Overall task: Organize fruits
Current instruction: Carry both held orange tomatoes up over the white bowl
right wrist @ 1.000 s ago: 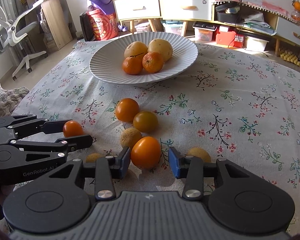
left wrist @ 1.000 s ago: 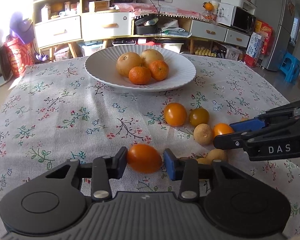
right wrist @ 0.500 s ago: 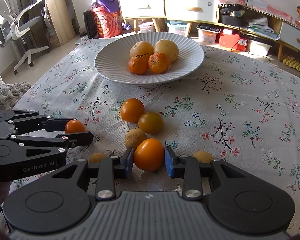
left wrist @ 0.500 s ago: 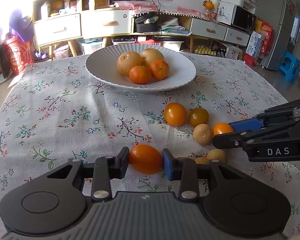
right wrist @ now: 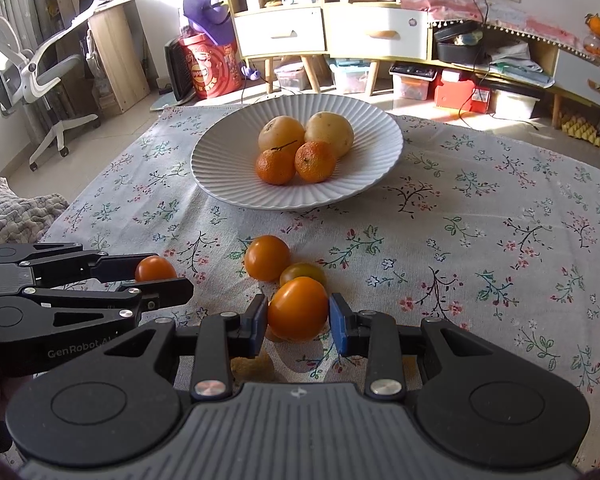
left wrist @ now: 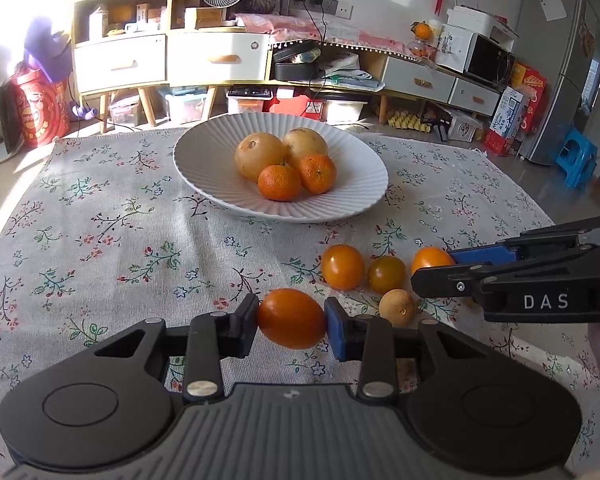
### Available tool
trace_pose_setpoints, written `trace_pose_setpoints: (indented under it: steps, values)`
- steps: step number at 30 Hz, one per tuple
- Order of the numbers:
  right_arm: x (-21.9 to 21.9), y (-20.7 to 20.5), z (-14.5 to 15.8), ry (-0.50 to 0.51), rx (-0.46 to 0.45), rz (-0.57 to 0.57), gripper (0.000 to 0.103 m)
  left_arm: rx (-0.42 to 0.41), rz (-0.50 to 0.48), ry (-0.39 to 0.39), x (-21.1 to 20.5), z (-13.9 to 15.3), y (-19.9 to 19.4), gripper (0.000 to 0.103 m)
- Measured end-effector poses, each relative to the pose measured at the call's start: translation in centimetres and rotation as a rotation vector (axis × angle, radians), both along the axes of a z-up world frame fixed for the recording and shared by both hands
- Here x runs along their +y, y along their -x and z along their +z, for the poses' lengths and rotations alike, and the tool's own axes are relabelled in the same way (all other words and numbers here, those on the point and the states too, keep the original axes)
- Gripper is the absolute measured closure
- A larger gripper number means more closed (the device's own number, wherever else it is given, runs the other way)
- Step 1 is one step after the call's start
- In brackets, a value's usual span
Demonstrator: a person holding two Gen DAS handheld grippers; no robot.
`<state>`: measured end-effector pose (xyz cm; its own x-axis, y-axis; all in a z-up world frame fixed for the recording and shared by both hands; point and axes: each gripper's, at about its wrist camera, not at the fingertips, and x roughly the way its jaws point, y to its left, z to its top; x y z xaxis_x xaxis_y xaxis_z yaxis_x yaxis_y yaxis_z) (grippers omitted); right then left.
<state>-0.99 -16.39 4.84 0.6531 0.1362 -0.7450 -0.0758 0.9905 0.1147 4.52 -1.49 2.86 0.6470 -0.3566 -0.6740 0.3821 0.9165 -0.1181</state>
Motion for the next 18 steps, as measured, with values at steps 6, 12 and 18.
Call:
trace_pose_setpoints:
  steps: [6,12,18]
  values:
    - [0.1,-0.8,0.9,-0.006,-0.035,-0.014,0.073,-0.029,0.025,0.019,-0.1,0.9,-0.8,0.076]
    - [-0.8,-1.9,1.6,-0.059,-0.061,-0.042,0.073,-0.063,0.03,0.018,-0.5,1.7,-1.6,0.076]
    - [-2.5,-3.9,2.2,-0.119,-0.068,-0.077,0.073,-0.067,-0.001,0.04,-1.2,1.9,-3.2,0.076]
